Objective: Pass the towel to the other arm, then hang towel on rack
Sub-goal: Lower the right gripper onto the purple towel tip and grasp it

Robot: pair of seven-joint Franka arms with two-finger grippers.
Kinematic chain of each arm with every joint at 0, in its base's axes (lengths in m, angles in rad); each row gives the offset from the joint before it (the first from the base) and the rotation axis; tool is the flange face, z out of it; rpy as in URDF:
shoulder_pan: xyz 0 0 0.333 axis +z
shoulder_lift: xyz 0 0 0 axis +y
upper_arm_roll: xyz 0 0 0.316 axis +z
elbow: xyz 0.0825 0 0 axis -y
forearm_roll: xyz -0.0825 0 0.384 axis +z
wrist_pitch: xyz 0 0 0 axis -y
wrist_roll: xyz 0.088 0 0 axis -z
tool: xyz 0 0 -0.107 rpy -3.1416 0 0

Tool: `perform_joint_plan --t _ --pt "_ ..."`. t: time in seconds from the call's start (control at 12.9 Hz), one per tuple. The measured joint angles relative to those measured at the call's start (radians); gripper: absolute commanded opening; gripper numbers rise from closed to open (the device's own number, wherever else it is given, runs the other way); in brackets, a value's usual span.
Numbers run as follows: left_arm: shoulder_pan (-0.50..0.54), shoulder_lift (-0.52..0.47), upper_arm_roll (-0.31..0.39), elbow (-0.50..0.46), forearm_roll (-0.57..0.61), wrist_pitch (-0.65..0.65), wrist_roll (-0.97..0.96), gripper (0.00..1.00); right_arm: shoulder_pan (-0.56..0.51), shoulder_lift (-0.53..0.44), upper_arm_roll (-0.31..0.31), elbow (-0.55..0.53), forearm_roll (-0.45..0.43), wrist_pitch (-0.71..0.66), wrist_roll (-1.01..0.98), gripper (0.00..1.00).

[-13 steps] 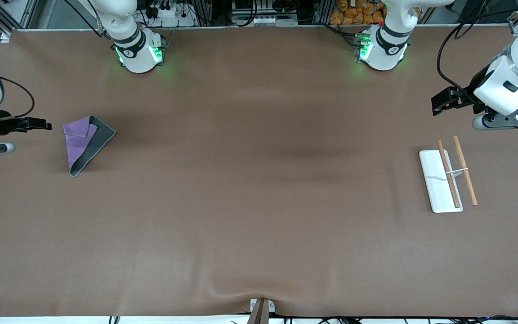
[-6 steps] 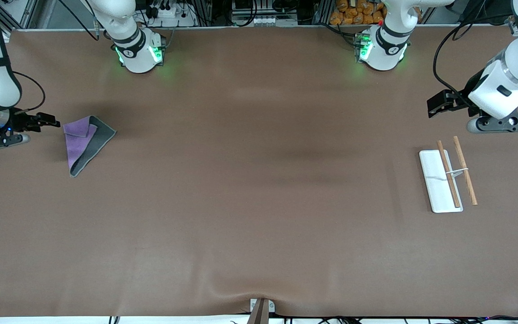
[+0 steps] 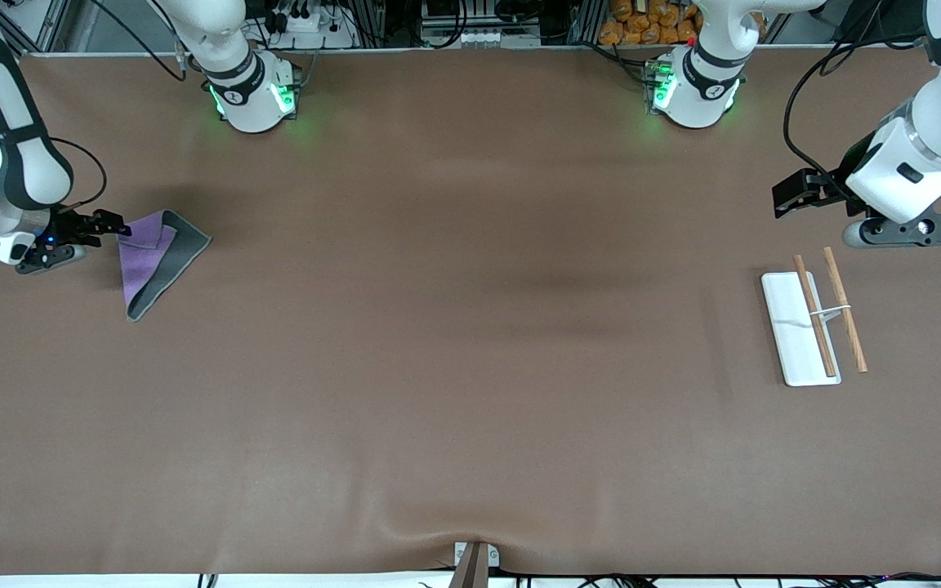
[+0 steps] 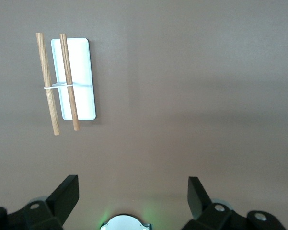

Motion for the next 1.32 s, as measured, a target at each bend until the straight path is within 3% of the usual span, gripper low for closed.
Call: perform_joint_plan --t 0.23,0.47,0.54,0.85,1.01,1.32 --pt "0.0 0.0 0.0 -0.001 0.0 0.002 0.0 1.0 -0.024 0.023 0.0 0.0 0.0 0.011 -0.034 0.56" --pt "0.0 0.0 0.0 -0.005 0.0 0.002 0.0 1.0 -0.03 0.024 0.0 0.0 0.0 0.014 -0.043 0.25" --pt "0.0 0.0 0.0 -0.005 0.0 0.002 0.0 1.0 -0.032 0.024 0.0 0.0 0.0 0.014 -0.044 0.19" --pt "0.0 0.0 0.0 -0.007 -0.002 0.002 0.0 1.0 -0.034 0.027 0.0 0.0 0.0 0.017 -0.057 0.13" --pt "0.0 0.0 0.0 -0.007 -0.002 0.002 0.0 1.0 -0.035 0.032 0.0 0.0 0.0 0.029 -0.079 0.0" --pt "0.0 0.0 0.0 -0.008 -0.003 0.003 0.0 1.0 -0.038 0.039 0.001 0.0 0.0 0.032 -0.096 0.0"
